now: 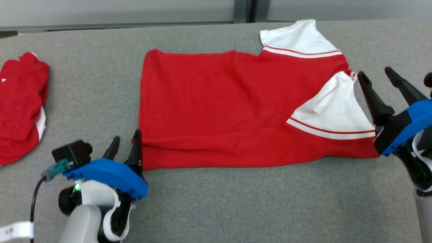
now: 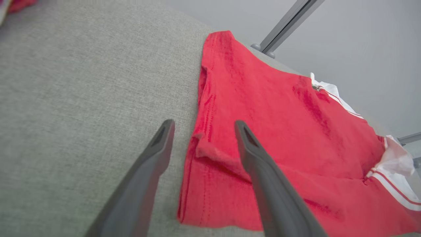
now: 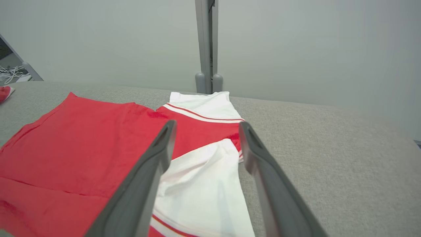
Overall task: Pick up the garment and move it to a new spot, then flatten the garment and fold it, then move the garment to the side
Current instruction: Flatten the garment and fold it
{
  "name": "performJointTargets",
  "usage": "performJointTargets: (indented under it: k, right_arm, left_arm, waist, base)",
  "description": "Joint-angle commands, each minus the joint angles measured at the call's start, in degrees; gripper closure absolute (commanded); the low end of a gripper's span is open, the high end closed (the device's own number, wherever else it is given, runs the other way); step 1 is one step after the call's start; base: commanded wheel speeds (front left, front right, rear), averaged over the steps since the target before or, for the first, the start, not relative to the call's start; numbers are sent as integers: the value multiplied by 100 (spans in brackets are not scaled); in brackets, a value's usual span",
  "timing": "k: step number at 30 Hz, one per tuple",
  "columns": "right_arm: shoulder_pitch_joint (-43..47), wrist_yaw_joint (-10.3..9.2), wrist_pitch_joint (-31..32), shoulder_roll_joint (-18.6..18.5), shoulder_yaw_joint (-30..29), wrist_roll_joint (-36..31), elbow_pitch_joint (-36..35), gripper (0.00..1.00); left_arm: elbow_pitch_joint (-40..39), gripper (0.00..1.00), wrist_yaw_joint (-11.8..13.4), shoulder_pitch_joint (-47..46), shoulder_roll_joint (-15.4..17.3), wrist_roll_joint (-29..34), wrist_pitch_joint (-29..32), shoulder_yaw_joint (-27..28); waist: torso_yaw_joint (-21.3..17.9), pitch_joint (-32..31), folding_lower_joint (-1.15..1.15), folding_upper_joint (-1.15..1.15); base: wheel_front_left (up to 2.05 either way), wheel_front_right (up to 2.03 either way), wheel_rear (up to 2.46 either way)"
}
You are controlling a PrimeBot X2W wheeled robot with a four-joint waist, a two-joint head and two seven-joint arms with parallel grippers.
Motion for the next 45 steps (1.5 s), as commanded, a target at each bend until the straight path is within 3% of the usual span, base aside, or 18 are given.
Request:
performJointTargets:
  k: [1, 11, 19, 21, 27, 36, 37, 39, 45]
  right_arm:
    - [217, 1, -35, 3, -76, 45, 33, 0]
    - [1320, 1, 220, 418, -679, -206, -284, 0]
    - [1650, 1, -227, 958, -1084, -805, -104, 0]
    - [1598, 1, -307, 1089, -1152, -928, 67, 0]
    - [1284, 1, -509, 1303, -1359, -1042, 749, 0]
    - [767, 1, -580, 1330, -1252, -927, 1811, 0]
    - [731, 0, -588, 1333, -1254, -910, 1891, 13]
    - [686, 1, -626, 1335, -1240, -936, 1980, 100]
    - [923, 0, -594, 1324, -1368, -1079, 1600, 100]
  left_arm:
    - [-42, 0, -26, 221, 89, 125, -149, 7]
    - [159, 0, -47, 582, 143, 526, -427, -358]
    - [806, 0, 255, 314, 286, 1003, -267, -621]
    - [923, 100, 266, 317, 295, 1038, -242, -674]
    - [1035, 100, 221, 297, 290, 1061, -290, -749]
    - [1110, 100, 140, 221, 284, 1008, -338, -830]
    - [1106, 100, 127, 207, 282, 1018, -366, -847]
    - [1101, 100, 99, 189, 282, 1034, -401, -868]
    - [921, 100, 27, 324, 397, 1108, -469, -945]
  waist:
    - [-22, -109, -1, 0]
    - [-92, -283, -1, 0]
    - [-260, -119, -1, 0]
    - [-294, -60, -1, 0]
    - [-266, 117, -1, 0]
    - [-157, 252, -1, 0]
    - [-146, 247, -1, 0]
    - [-131, 229, -1, 0]
    - [-129, 21, -1, 0]
  base:
    - [0, 0, 0]
    - [0, 0, 0]
    - [0, 0, 0]
    - [0, 0, 0]
    - [0, 0, 0]
    - [0, 0, 0]
    - [0, 0, 0]
    - [0, 0, 0]
    - [0, 0, 0]
